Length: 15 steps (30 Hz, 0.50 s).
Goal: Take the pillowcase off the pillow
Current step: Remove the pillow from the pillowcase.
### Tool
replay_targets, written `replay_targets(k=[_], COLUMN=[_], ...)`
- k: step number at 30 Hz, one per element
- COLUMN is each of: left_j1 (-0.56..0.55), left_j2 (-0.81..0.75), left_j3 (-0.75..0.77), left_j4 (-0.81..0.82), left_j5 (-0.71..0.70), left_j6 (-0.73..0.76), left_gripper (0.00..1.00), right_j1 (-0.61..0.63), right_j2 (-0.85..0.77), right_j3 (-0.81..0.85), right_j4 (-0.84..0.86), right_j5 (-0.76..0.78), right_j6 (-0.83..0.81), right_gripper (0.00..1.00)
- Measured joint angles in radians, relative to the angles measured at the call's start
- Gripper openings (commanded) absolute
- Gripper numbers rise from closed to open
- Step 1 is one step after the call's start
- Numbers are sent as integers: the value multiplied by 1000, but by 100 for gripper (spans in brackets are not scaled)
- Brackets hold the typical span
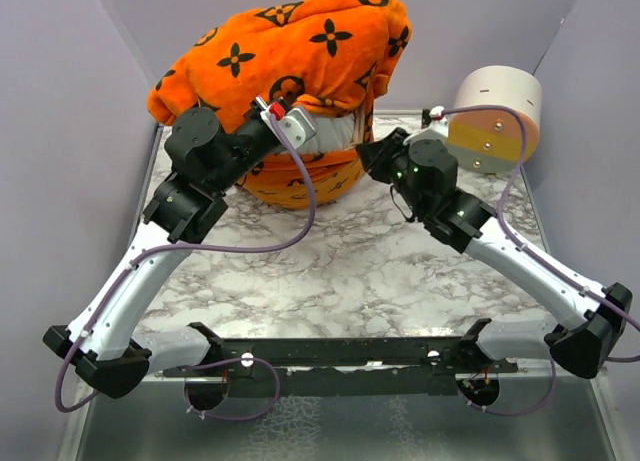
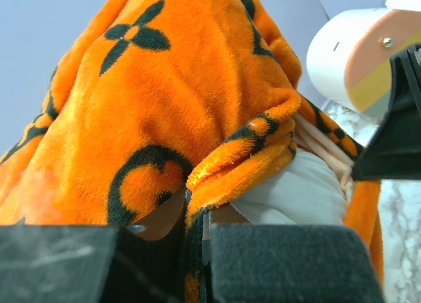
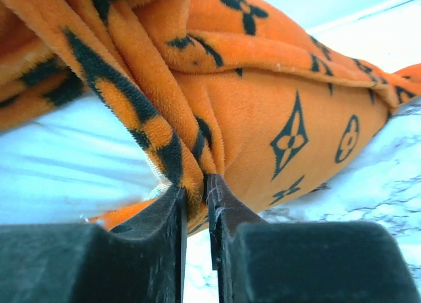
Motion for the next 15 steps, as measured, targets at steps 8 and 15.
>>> replay_targets(k=[8, 15], left_j1=[1, 3], left_j2=[14, 48], left_j3=[80, 129], left_j4=[-143, -181], left_j5=[40, 48], left_j6=[-112, -150], left_gripper=[0, 0], right_j1=[-34, 28], right_j2=[-136, -193], right_j3=[54, 84], right_j4=[-98, -12], right_j5=[3, -50], right_j6=[-106, -208], right_gripper=[70, 82])
